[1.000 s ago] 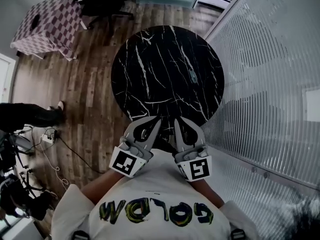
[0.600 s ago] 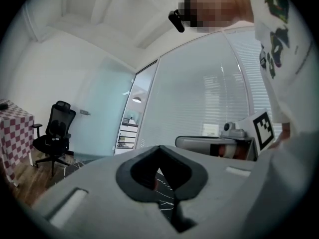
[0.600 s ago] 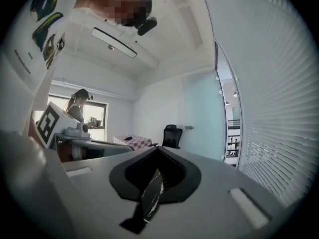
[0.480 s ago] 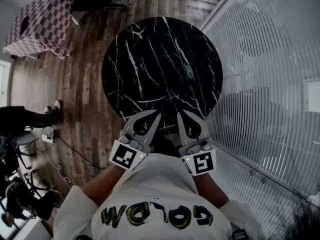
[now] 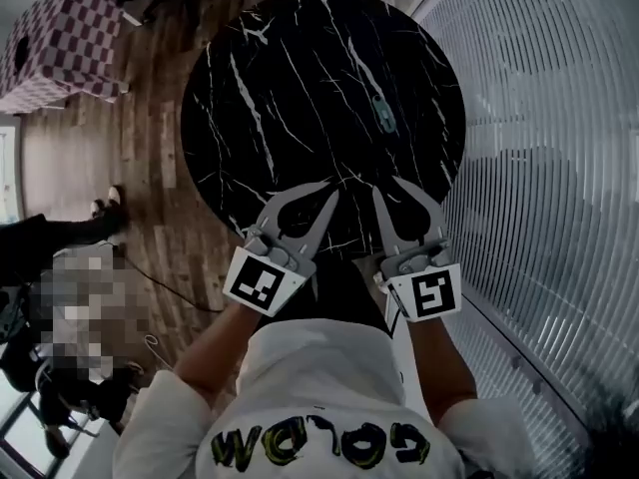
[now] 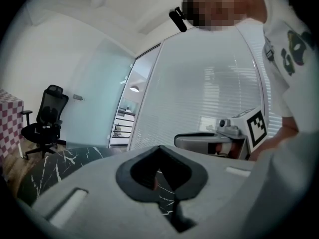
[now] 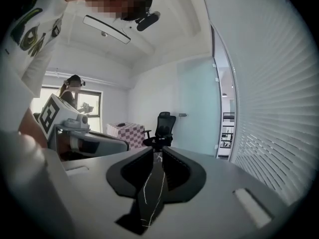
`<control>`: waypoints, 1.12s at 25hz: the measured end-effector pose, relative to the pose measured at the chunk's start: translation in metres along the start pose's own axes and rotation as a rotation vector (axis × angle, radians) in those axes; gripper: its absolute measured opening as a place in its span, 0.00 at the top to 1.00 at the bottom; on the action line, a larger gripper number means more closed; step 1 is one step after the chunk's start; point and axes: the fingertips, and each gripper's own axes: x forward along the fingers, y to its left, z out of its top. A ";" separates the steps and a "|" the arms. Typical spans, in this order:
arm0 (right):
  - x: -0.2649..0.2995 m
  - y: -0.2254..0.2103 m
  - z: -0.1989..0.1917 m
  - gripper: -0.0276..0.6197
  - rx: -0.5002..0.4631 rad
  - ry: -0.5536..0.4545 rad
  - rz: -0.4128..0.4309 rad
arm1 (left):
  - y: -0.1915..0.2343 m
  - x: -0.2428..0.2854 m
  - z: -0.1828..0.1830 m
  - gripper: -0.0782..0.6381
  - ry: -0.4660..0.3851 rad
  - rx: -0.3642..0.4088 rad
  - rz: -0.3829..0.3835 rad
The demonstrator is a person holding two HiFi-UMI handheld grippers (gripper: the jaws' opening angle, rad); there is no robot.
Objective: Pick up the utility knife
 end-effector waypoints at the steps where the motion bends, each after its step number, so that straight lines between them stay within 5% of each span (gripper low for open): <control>1: 0.007 -0.008 -0.008 0.86 0.003 0.010 -0.002 | 0.005 0.008 -0.006 0.89 0.007 -0.006 -0.003; 16: 0.085 -0.097 -0.164 0.71 0.080 0.249 -0.003 | 0.062 0.110 -0.118 0.89 0.124 -0.031 -0.026; 28: 0.118 -0.145 -0.267 0.63 0.066 0.483 -0.020 | 0.079 0.150 -0.169 0.89 0.145 -0.012 -0.021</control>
